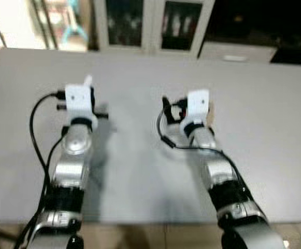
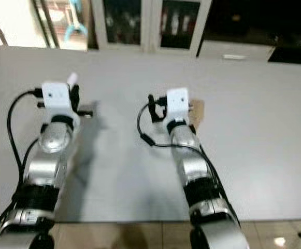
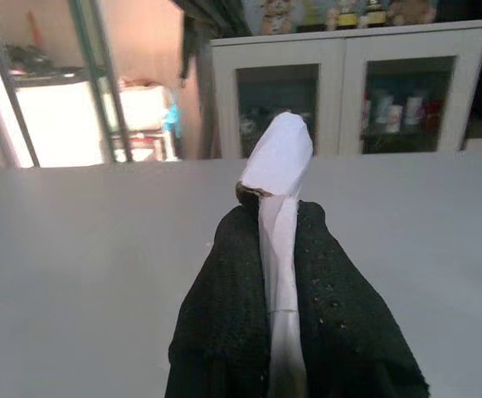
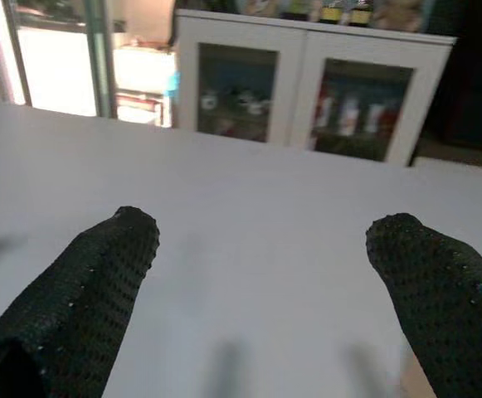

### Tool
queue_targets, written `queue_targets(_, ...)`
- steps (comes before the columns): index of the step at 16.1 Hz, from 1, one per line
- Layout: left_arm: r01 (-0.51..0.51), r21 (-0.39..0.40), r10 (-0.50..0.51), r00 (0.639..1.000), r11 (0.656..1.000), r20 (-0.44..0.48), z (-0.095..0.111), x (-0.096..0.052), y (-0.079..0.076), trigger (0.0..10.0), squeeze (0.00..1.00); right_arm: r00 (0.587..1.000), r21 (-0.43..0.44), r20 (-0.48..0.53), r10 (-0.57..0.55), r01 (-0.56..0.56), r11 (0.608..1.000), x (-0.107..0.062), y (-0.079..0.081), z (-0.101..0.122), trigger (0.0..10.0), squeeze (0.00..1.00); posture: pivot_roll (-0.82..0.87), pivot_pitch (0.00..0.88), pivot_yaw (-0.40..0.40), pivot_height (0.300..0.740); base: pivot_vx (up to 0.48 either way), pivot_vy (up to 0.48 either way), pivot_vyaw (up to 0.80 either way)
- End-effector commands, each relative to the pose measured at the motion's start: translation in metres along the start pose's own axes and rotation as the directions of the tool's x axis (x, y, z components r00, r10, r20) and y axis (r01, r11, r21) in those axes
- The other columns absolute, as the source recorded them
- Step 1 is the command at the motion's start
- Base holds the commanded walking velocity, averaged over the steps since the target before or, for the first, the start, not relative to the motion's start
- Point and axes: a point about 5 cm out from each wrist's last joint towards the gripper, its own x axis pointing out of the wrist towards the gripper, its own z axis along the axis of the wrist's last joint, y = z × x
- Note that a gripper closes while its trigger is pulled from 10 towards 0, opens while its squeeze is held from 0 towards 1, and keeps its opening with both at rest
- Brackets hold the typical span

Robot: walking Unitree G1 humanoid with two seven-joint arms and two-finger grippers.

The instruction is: Picking trash to rubbish bin

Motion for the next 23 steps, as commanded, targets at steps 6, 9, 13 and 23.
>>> queue_targets(6, 0.088, -0.019, -0.088, 0.996, 0.996, 0.035, 0.008, 0.000, -0.021, 10.0, 0.00, 0.999, -0.013, -0.014, -0.032, 0.032, 0.999, -0.002, -0.014, -0.002, 10.0, 0.00, 0.02, 0.048, -0.066, 0.740, 0.074, 0.000, 0.00)
queue_targets(9, 0.101, -0.021, -0.100, 0.995, 0.995, 0.026, 0.007, -0.001, -0.022, 10.0, 0.00, 0.996, -0.063, -0.073, -0.044, 0.040, 0.997, -0.002, -0.016, -0.010, 10.0, 0.00, 0.02, 0.048, -0.068, 0.740, 0.000, 0.000, 0.00)
queue_targets(13, 0.139, -0.028, -0.140, 0.990, 0.990, -0.024, -0.001, -0.002, -0.022, 10.0, 0.00, 0.982, -0.094, -0.172, -0.077, 0.062, 0.994, -0.005, -0.019, -0.026, 10.0, 0.00, 0.03, 0.049, -0.070, 0.740, 0.000, 0.000, 0.00)
queue_targets(23, 0.554, 0.076, -0.537, 0.827, 0.829, -0.167, -0.016, -0.018, -0.007, 10.0, 0.00, 0.965, -0.115, -0.244, -0.098, 0.072, 0.991, -0.006, -0.021, -0.036, 10.0, 0.53, 0.03, 0.075, -0.080, 0.740, 0.000, 0.000, 0.00)
